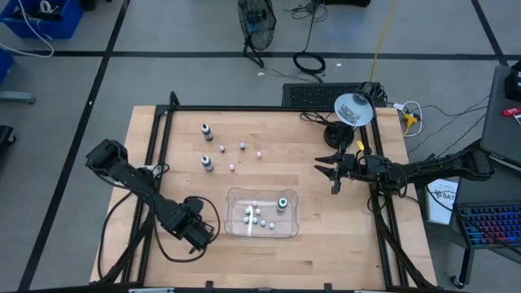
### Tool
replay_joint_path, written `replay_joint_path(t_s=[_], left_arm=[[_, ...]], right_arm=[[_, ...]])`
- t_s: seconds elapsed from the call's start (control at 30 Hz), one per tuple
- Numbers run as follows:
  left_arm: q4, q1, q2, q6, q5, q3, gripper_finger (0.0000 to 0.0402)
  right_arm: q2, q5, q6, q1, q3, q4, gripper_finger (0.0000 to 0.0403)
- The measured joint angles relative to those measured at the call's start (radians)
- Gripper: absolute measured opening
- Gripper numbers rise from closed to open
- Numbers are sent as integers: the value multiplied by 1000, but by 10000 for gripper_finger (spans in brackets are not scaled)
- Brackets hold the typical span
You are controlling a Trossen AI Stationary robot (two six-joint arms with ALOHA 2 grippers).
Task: Pick & Place food coloring
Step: Put the big blue food coloring bottle into the bin
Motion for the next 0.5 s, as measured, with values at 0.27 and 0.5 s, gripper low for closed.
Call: replay_joint_path(t_s=[0.27,0.5], left_arm=[[41,0,0,26,-15,0,159],[23,-1,1,85,-127,18,152]], right_arm=[[0,0,0,0,0,0,105],[0,0,0,0,0,0,106]])
